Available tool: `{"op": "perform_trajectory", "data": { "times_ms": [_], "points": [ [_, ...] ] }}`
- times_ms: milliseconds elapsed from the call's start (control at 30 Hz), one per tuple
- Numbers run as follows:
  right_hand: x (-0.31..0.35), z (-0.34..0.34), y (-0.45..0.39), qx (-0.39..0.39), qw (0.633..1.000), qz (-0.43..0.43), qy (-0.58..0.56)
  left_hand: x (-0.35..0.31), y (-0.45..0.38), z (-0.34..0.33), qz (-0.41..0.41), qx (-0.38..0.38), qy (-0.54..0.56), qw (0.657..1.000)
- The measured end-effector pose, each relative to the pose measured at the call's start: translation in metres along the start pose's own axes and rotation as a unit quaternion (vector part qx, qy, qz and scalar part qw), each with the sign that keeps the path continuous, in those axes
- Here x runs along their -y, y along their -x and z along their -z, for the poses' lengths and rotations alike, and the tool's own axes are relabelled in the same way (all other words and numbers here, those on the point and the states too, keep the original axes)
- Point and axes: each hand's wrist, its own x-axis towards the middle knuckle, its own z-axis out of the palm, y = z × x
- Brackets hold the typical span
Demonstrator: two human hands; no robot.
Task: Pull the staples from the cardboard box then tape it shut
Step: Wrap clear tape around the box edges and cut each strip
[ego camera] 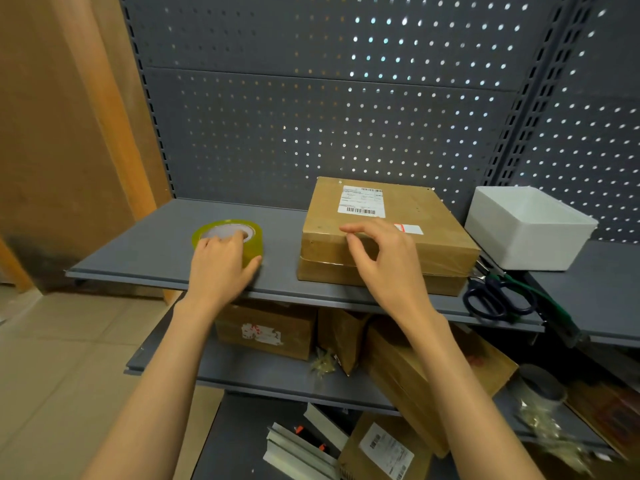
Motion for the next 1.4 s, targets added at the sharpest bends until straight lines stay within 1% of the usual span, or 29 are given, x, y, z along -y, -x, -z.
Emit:
{"op": "perform_trajectory", "data": {
  "times_ms": [167, 233, 300, 367, 433, 500, 567, 633, 700, 800, 833, 900, 967, 1067, 1167, 1233, 1333, 1400],
  "points": [
    [-0.002, 0.0, 0.005, 0.0, 1.0, 0.002, -0.007, -0.003, -0.003, 0.007, 0.003, 0.029, -0.027, 0.999],
    [-0.002, -0.001, 0.007, 0.008, 1.0, 0.004, -0.002, -0.003, -0.005, 0.01, 0.009, 0.044, -0.028, 0.999],
    [-0.002, -0.001, 0.008, 0.02, 1.0, 0.004, 0.007, -0.003, -0.005, 0.012, 0.012, 0.043, -0.03, 0.999],
    [-0.002, 0.0, 0.007, 0.025, 1.0, 0.003, 0.017, -0.004, -0.004, 0.018, 0.02, 0.019, 0.001, 1.0],
    [-0.001, 0.001, 0.006, 0.023, 0.999, 0.002, 0.024, -0.006, -0.002, 0.025, 0.042, -0.03, 0.065, 0.997],
    [-0.001, 0.002, 0.003, 0.018, 1.0, 0.0, 0.024, -0.008, -0.002, 0.032, 0.064, -0.089, 0.13, 0.985],
    [0.002, 0.003, 0.0, 0.012, 1.0, -0.001, 0.018, -0.013, -0.001, 0.042, 0.071, -0.146, 0.216, 0.963],
    [0.006, 0.004, -0.003, 0.002, 1.0, 0.009, 0.007, -0.023, 0.001, 0.056, 0.059, -0.192, 0.328, 0.923],
    [0.011, 0.007, -0.006, -0.008, 1.0, 0.028, -0.004, -0.037, 0.006, 0.072, 0.046, -0.219, 0.42, 0.88],
    [0.018, 0.014, -0.012, -0.02, 0.998, 0.061, 0.003, -0.059, 0.021, 0.091, 0.044, -0.212, 0.536, 0.816],
    [0.02, 0.018, -0.013, -0.027, 0.997, 0.068, 0.002, -0.066, 0.028, 0.094, 0.046, -0.204, 0.562, 0.8],
    [0.027, 0.026, -0.014, -0.044, 0.996, 0.076, -0.022, -0.079, 0.042, 0.097, 0.049, -0.187, 0.601, 0.775],
    [0.037, 0.036, -0.011, -0.056, 0.993, 0.069, -0.072, -0.088, 0.056, 0.095, 0.055, -0.158, 0.635, 0.754],
    [0.05, 0.047, -0.007, -0.036, 0.987, 0.041, -0.154, -0.094, 0.068, 0.089, 0.059, -0.102, 0.653, 0.748],
    [0.054, 0.046, -0.003, 0.036, 0.984, 0.019, -0.173, -0.096, 0.073, 0.087, 0.051, -0.068, 0.663, 0.743],
    [0.053, 0.043, 0.0, 0.066, 0.983, 0.014, -0.171, -0.098, 0.074, 0.086, 0.037, -0.058, 0.656, 0.752],
    [0.051, 0.041, 0.004, 0.073, 0.981, 0.011, -0.181, -0.097, 0.076, 0.085, 0.018, -0.061, 0.636, 0.769],
    [0.05, 0.042, 0.007, 0.078, 0.979, 0.012, -0.189, -0.097, 0.078, 0.084, 0.004, -0.065, 0.63, 0.774]
  ]
}}
